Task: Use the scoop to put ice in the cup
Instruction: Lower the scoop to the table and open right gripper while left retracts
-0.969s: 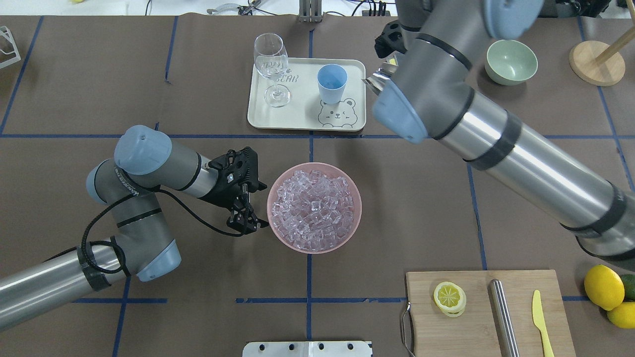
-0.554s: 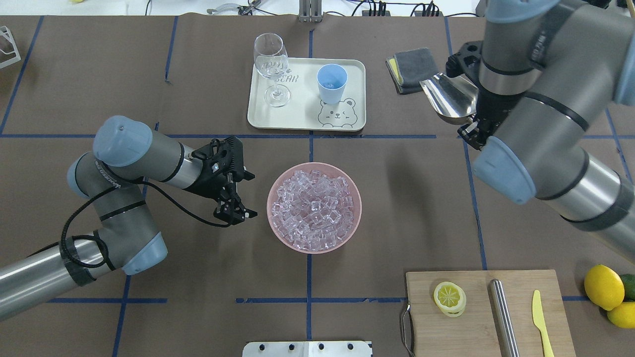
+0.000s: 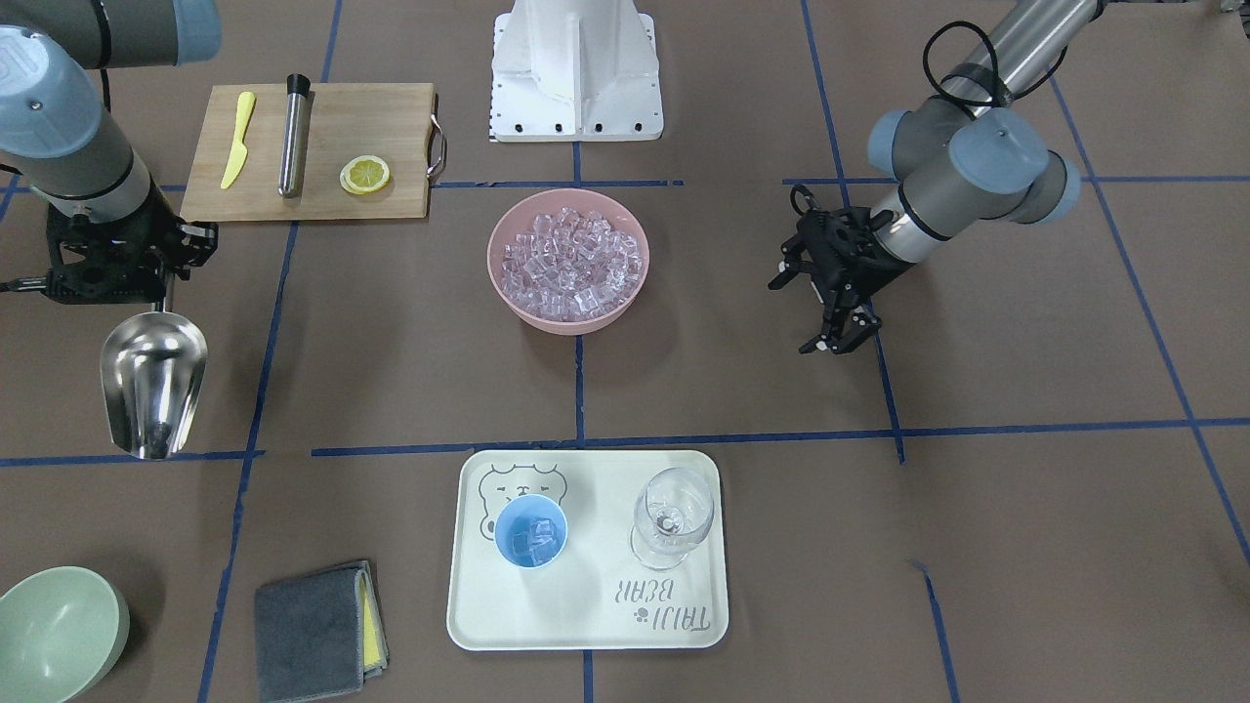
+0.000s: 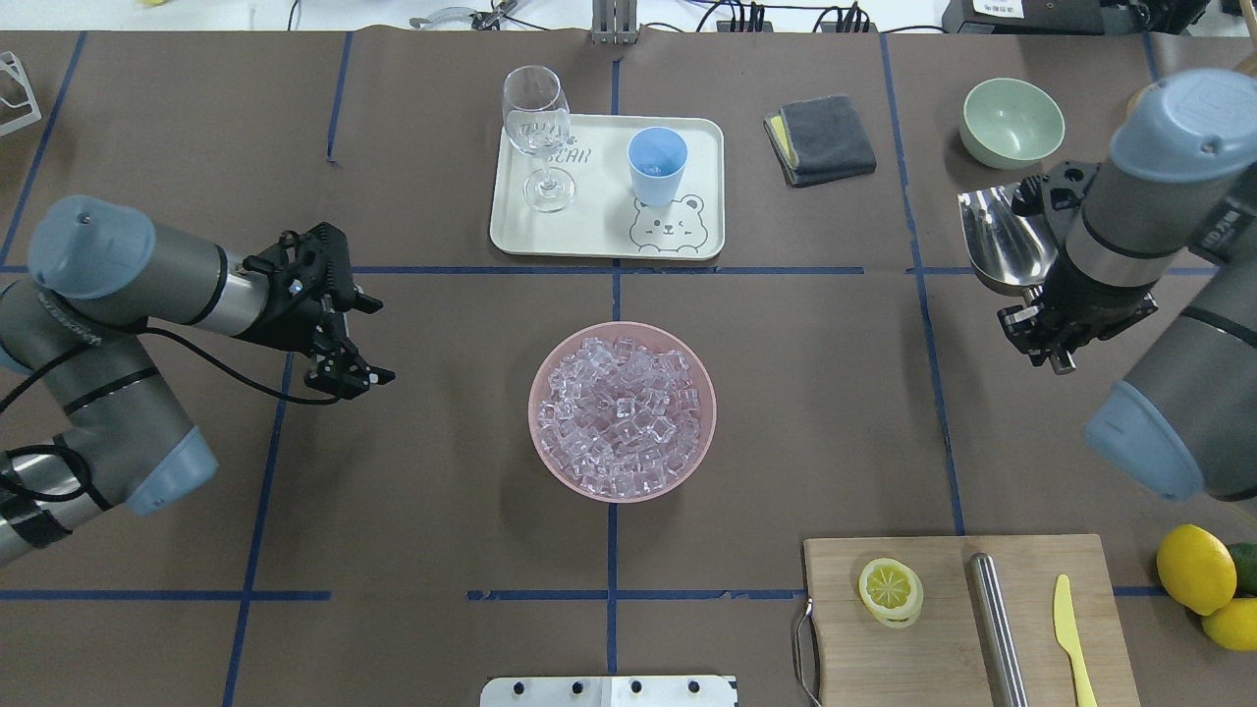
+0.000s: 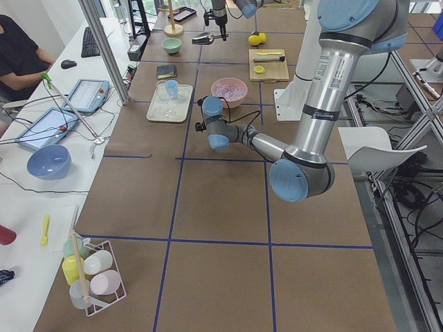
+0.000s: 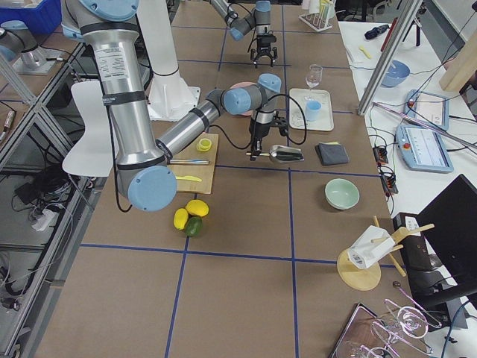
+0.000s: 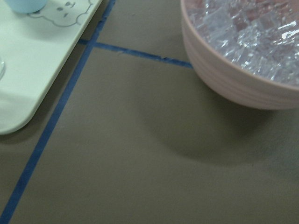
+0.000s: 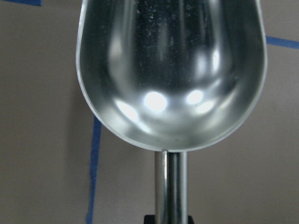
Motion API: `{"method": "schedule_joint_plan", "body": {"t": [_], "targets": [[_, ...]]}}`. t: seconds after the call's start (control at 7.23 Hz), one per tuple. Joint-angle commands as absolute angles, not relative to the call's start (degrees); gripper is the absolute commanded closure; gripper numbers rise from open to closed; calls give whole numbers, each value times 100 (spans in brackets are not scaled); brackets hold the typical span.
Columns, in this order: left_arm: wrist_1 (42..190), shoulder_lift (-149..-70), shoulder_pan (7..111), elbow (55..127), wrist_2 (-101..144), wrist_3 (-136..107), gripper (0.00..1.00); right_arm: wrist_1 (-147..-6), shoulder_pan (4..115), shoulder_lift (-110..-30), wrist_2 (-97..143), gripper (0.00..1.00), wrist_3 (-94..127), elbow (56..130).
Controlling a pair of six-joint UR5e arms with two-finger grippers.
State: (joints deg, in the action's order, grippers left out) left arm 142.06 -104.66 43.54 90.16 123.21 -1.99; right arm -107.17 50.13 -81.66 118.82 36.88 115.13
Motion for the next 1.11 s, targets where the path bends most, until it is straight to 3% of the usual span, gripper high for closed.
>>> {"method": "schedule_joint_plan", "body": {"t": [0.0,0.28,0.55,0.97], "targets": [[14133,-9611,4884,9175,12130,-1023,0,-9801,5001,-8972,11927,100,3779,11452],[14063,-9309,5307,9132,12032,-1037,0,-9782,4731,-8974,12015,100,3953,11443],[13870,-8898,5467,9140,12024,-1028,0,-8856,4220,-8982,11971,100,5057,11199],[13746,-8947,5678,9018,12041,-1090,0,-8649,4043,-9017,11962,100,5186,11101]]}}
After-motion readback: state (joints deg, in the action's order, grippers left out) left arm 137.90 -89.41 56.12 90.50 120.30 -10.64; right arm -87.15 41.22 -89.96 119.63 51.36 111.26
